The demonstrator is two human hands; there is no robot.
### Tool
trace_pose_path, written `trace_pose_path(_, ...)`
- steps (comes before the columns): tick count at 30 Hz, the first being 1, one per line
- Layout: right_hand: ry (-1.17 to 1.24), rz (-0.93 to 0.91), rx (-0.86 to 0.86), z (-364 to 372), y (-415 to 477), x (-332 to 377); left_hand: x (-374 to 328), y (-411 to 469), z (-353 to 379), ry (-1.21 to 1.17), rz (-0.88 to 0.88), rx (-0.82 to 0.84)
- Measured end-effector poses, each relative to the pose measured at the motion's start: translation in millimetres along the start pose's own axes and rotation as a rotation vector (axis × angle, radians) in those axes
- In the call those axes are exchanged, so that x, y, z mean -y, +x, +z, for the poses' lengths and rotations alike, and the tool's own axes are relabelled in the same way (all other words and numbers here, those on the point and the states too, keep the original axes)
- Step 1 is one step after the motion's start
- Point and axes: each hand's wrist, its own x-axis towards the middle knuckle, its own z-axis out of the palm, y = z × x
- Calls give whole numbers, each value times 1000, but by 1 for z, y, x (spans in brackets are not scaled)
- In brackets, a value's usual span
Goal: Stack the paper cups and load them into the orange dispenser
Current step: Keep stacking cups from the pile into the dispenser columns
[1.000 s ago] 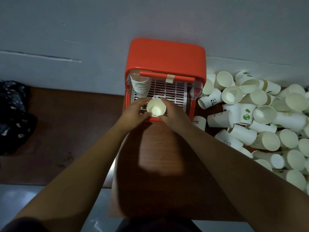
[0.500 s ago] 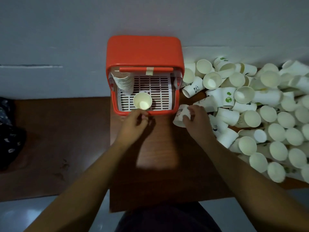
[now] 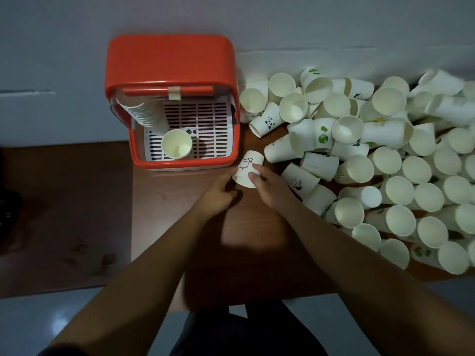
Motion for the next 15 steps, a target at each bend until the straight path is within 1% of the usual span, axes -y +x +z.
trace_pose_path(2,191,55,50,-7,2,-4,-5,-7,6,-8,75,-12)
trace_pose_path(3,318,103,43,-11,2,-4,-7,-10,7,24,97,-17)
trace_pose_path(5,540,236,36,-20,0,-1,-11,-18,8,93,103,-28)
trace_pose_path(6,588,267,53,-24,0,0,-12,-22,9,131,117,-43)
trace_pose_path(9,621,259,127,-39,-4,6,-26,-28,16,214,209,-155)
trace_pose_path(13,549,218,183,-55,-8,18,-44,-19,21,270,270,-343)
trace_pose_path(14,527,183,178,-61,-8,21,-47,-16,20,262,294,-371)
trace_pose_path(15,448,123,129,-69,-4,22,-50,-15,19,255,316,-391)
